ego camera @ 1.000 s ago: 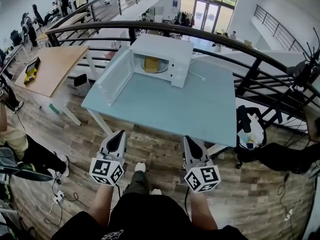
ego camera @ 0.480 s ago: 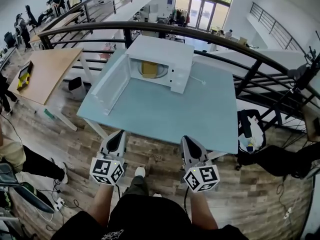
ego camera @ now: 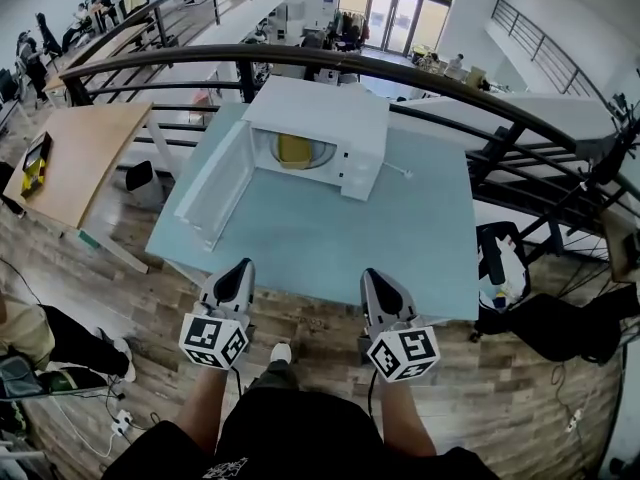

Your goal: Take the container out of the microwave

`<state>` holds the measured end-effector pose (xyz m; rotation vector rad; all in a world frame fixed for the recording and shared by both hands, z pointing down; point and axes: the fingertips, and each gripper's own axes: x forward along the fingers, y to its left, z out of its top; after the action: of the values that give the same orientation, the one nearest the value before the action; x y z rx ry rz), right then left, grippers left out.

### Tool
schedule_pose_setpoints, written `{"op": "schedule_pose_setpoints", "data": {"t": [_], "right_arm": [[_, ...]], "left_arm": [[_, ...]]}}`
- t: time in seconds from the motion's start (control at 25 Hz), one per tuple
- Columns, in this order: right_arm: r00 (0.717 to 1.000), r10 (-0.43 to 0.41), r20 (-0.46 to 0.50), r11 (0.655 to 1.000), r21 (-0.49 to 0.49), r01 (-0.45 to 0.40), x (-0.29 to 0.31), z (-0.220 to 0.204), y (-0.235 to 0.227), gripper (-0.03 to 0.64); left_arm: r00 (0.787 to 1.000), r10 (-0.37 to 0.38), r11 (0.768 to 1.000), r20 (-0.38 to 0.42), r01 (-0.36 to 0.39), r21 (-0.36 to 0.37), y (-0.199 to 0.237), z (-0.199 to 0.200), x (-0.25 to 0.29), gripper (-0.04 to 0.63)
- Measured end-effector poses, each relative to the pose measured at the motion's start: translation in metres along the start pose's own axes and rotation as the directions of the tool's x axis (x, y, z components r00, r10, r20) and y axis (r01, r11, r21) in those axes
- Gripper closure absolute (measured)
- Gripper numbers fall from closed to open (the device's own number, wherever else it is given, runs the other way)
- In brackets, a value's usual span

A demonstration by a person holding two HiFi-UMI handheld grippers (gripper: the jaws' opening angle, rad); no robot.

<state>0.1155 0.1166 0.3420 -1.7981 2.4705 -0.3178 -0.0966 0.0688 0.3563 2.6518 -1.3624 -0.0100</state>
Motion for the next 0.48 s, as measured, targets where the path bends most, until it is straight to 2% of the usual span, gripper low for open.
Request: {"op": "schedule_pose_setpoints", "data": {"t": [0.48], "right_arm": [[0.998, -0.054, -0.009, 0.999, 0.004, 0.054, 0.078, 0.007, -0.006, 0.611]], "left_arm": [[0.997, -0.080, 0.996, -0.015, 0.079, -0.028, 0.060, 0.007, 0.063, 0.588]]}}
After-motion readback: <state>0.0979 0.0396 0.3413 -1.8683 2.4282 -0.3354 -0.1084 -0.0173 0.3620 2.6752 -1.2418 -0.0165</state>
